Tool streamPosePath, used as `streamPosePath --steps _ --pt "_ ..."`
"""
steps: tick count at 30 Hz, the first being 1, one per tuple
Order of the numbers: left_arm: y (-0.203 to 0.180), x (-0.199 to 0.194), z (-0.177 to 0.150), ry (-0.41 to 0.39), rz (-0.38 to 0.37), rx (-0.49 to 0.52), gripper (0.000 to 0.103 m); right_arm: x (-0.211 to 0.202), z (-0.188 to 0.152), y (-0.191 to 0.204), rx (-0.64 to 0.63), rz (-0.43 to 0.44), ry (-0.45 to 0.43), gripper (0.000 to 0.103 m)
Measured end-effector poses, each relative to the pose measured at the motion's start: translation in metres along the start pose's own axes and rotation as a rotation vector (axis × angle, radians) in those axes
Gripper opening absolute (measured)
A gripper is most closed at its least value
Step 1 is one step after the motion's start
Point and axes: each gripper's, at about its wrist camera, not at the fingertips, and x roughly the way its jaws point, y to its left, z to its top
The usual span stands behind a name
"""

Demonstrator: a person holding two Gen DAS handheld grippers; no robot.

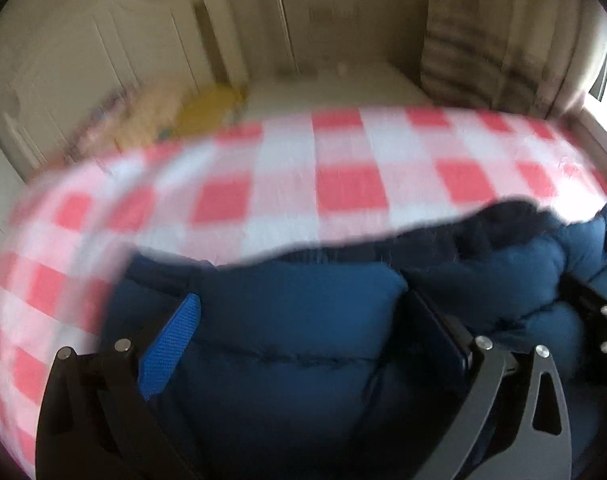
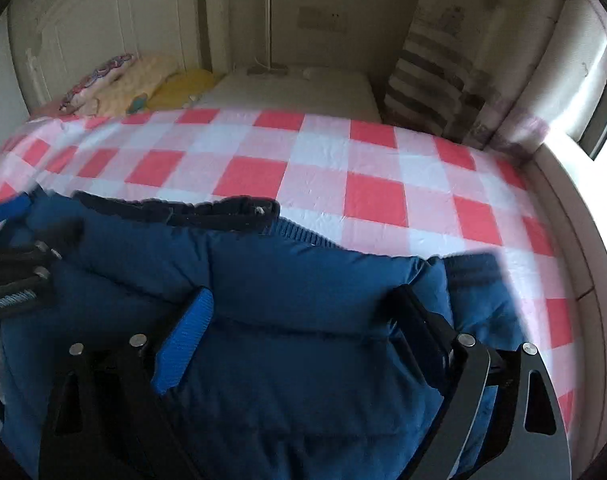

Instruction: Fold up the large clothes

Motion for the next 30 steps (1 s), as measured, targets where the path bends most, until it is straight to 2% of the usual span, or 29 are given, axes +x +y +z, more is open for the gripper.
streamPosePath --steps 3,5,10,20,24,26,27,28,30 --pt "0.01 0.006 -0.004 0.003 -0.057 -0.052 0.101 0.008 -0.004 -0.012 0.051 0.069 0.033 0.088" --pt "0.011 0.007 -0.007 -0.008 -0.063 -0.058 0.101 0.01 -0.006 -0.017 0.078 0.102 0.041 0.089" --pt "0.01 0.008 -0.009 -0.024 -0.049 -0.052 0.101 0.011 -0.006 -0.012 0.066 0.077 0.04 0.09" --pt "0.009 0.005 -0.008 -0.027 -0.04 -0.05 0.101 0.014 -0.005 -0.015 0.072 0.085 0.04 0.091" --pt "0.017 0.002 0.002 0.066 -0.068 -0.032 0.101 0.013 -0.005 -0.015 0.074 0.092 0.042 0.092" --pt "0.036 -0.022 0.006 0.01 -0.085 -0.094 0.1 0.014 -0.005 -0.018 0.086 0.113 0.043 0.093" --pt "0.049 -0.035 0.006 -0.048 -0.085 -0.126 0.1 0.014 -0.005 -0.02 0.094 0.129 0.046 0.094" --pt "0.06 -0.039 0.005 -0.073 -0.061 -0.144 0.1 0.015 -0.005 -0.022 0.097 0.138 0.047 0.094" --pt "0.076 -0.027 -0.004 -0.057 0.004 -0.174 0.101 0.015 -0.005 -0.022 0.099 0.15 0.047 0.095"
